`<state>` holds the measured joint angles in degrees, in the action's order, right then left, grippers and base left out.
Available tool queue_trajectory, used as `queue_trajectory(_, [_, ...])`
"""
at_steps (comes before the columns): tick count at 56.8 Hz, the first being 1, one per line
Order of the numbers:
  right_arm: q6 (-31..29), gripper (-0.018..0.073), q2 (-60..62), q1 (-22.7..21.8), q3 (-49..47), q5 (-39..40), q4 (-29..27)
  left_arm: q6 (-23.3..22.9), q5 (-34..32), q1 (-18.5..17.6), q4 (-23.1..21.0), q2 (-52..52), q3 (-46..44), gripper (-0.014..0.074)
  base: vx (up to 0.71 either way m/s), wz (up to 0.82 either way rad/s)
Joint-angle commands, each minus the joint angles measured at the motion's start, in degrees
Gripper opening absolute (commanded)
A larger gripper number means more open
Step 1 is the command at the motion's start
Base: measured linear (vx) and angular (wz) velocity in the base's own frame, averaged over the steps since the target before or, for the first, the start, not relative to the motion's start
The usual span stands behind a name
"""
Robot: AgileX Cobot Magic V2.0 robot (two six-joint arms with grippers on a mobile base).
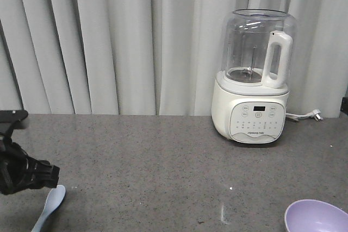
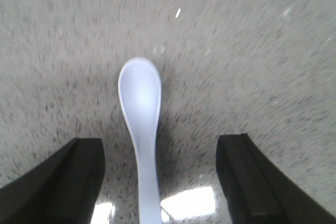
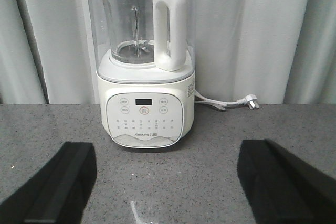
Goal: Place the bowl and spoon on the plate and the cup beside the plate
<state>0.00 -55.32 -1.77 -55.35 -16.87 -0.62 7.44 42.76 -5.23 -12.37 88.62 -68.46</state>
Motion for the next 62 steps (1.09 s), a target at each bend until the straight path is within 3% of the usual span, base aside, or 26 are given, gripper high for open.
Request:
queue_trajectory(1, [0.0, 0.0567, 0.5, -0.3, -2.0, 4.8, 0.6, -1.6, -1.0, -0.3, 0.0, 0.6, -2.1, 0.0555, 0.0, 0.0])
queue_trajectory(13, [-1.1, 0.0566, 0.4, -0.3, -2.0, 4.8, 0.6, -1.6, -0.5, -0.3, 0.1, 5.9, -2.1, 0.0554, 0.0, 0.0])
queue_trajectory(25, [-1.1, 0.0566, -0.8, -0.3, -2.0, 4.8, 0.6, -3.5, 0.3, -1.7, 7.0, 9.0, -2.1, 0.0528, 0.0, 0.0])
queue_trajectory(38, [-1.1, 0.0566, -1.0, -0.3, -2.0, 4.8, 0.6, -5.0, 0.6, -3.1, 7.5, 10.9, -2.2, 0.0475, 0.0, 0.0])
queue_trajectory(46, [-1.1, 0.0566, -1.0, -0.3, -2.0, 4.8, 0.6, -5.1, 2.4, -3.2, 8.2, 11.9, -2.2, 0.0343, 0.0, 0.0])
queue_trajectory(57, [-1.1, 0.0566, -1.0, -0.3, -2.0, 4.7, 0.6, -5.0, 4.4, -3.2, 10.4, 12.0, -2.2, -0.0011, 0.0, 0.0])
queue_trajectory(62, [-1.1, 0.0566, -1.0, -0.3, -2.0, 3.9, 0.6, -5.0, 4.5, -3.2, 10.2, 11.6, -2.2, -0.0008, 0.0, 0.0])
